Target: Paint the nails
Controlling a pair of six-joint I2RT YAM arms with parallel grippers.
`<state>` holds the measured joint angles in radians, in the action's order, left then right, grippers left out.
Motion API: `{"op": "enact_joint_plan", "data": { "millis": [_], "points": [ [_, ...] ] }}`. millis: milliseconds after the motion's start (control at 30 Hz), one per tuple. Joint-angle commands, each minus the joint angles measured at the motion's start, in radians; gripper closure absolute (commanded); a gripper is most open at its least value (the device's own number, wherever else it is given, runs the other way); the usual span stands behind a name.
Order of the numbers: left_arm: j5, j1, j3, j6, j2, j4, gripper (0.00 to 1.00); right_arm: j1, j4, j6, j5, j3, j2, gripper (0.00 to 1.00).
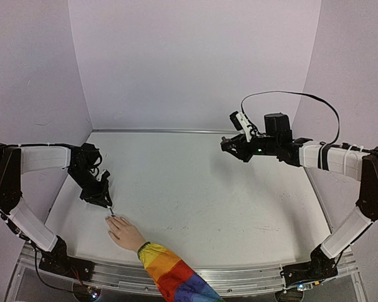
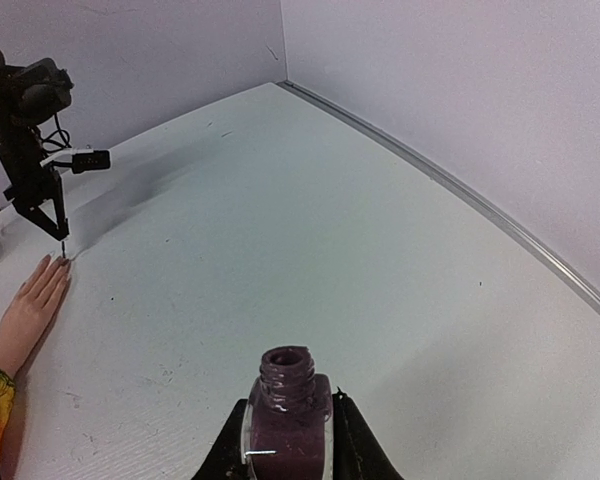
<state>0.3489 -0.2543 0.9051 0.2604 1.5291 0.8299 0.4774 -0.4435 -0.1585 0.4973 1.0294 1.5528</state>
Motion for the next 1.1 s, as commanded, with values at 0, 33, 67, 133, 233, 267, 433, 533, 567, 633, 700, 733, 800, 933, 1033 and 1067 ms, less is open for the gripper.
{"op": "enact_joint_plan", "data": {
  "millis": [0,33,67,133,233,267,433,533,567,633,700,733,800,933,1033,1067],
  "points": [
    [0.036,0.003,0.027,-0.011,0.006,-0.003,1.00,-0.002,-0.048,0.011,0.030,0.037,-0.011,1.00],
    [0.035,0.004,0.028,-0.009,0.014,-0.004,1.00,-0.001,-0.049,0.011,0.030,0.037,-0.011,1.00],
    [0.035,0.003,0.027,-0.010,0.018,-0.004,1.00,-0.001,-0.049,0.013,0.030,0.037,-0.011,1.00],
    [0.035,0.005,0.025,-0.009,0.022,-0.005,1.00,-0.002,-0.049,0.013,0.030,0.037,-0.011,1.00],
    [0.029,0.004,0.021,-0.007,0.027,-0.005,1.00,-0.002,-0.049,0.014,0.030,0.037,-0.011,1.00],
    [0.027,0.004,0.021,-0.006,0.028,-0.005,1.00,-0.002,-0.049,0.014,0.030,0.038,-0.010,1.00],
    [0.026,0.004,0.020,-0.004,0.037,-0.006,1.00,-0.001,-0.049,0.014,0.030,0.040,-0.007,1.00],
    [0.024,0.003,0.020,-0.004,0.045,-0.007,1.00,-0.001,-0.048,0.014,0.030,0.040,-0.005,1.00],
    [0.023,0.004,0.020,-0.004,0.047,-0.008,1.00,-0.002,-0.048,0.014,0.030,0.040,-0.005,1.00],
    [0.018,0.005,0.021,-0.003,0.049,-0.008,1.00,-0.002,-0.049,0.014,0.030,0.040,-0.005,1.00],
    [0.019,0.005,0.024,-0.003,0.053,-0.012,1.00,-0.001,-0.049,0.014,0.030,0.040,-0.005,1.00],
    [0.018,0.004,0.026,-0.003,0.055,-0.011,1.00,-0.002,-0.048,0.014,0.029,0.040,-0.005,1.00],
    [0.016,0.005,0.025,-0.004,0.055,-0.011,1.00,-0.002,-0.048,0.015,0.029,0.040,-0.005,1.00],
    [0.004,0.004,0.024,-0.003,0.056,-0.013,1.00,-0.002,-0.048,0.016,0.029,0.040,-0.005,1.00],
    [-0.011,0.006,0.023,-0.001,0.050,-0.013,1.00,-0.002,-0.049,0.016,0.029,0.041,-0.003,1.00],
    [-0.017,0.005,0.024,-0.001,0.049,-0.012,1.00,-0.002,-0.049,0.016,0.029,0.041,-0.003,1.00]
  ]
}}
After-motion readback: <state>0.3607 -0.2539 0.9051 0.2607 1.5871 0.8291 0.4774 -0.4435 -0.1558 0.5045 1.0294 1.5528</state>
